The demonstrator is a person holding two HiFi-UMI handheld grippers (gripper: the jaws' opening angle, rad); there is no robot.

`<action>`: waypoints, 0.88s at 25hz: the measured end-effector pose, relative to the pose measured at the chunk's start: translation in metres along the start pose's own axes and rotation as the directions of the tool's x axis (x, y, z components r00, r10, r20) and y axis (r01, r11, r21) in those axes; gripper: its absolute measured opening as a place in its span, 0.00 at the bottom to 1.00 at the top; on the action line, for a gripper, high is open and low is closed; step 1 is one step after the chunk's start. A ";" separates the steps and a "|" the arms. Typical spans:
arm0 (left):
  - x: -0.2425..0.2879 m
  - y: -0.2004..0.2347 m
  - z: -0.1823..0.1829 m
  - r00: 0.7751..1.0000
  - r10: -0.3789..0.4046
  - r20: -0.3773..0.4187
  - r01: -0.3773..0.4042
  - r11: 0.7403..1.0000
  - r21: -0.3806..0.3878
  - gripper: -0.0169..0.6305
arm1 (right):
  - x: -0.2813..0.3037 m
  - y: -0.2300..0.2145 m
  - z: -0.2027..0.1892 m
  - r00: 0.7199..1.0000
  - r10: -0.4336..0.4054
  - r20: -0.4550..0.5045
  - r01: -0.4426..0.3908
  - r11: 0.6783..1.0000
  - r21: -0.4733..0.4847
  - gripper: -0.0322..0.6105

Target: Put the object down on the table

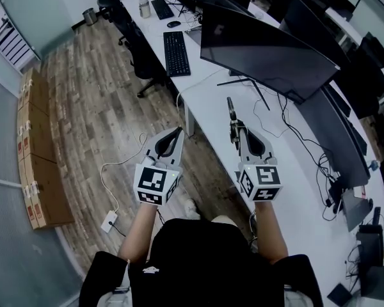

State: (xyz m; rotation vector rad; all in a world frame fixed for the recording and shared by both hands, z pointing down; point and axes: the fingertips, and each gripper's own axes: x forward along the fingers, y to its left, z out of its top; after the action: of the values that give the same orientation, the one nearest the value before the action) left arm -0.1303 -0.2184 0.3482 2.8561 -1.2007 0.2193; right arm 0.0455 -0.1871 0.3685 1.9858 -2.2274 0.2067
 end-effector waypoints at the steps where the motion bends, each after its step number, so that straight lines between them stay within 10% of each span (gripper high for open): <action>1: 0.003 0.003 -0.002 1.000 -0.004 -0.004 0.004 1.000 -0.001 0.05 | 0.004 0.000 -0.002 1.000 -0.002 -0.006 0.002 1.000 0.000 0.09; 22: 0.083 -0.043 -0.069 0.981 -0.132 -0.143 0.126 0.991 -0.052 0.05 | 0.020 -0.060 -0.092 0.977 -0.054 -0.204 0.057 0.998 0.008 0.09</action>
State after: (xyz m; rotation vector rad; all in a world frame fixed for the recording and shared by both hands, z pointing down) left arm -0.0503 -0.2417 0.4292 2.8107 -0.9780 0.3854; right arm 0.1048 -0.1944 0.4630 1.9334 -2.0468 0.4012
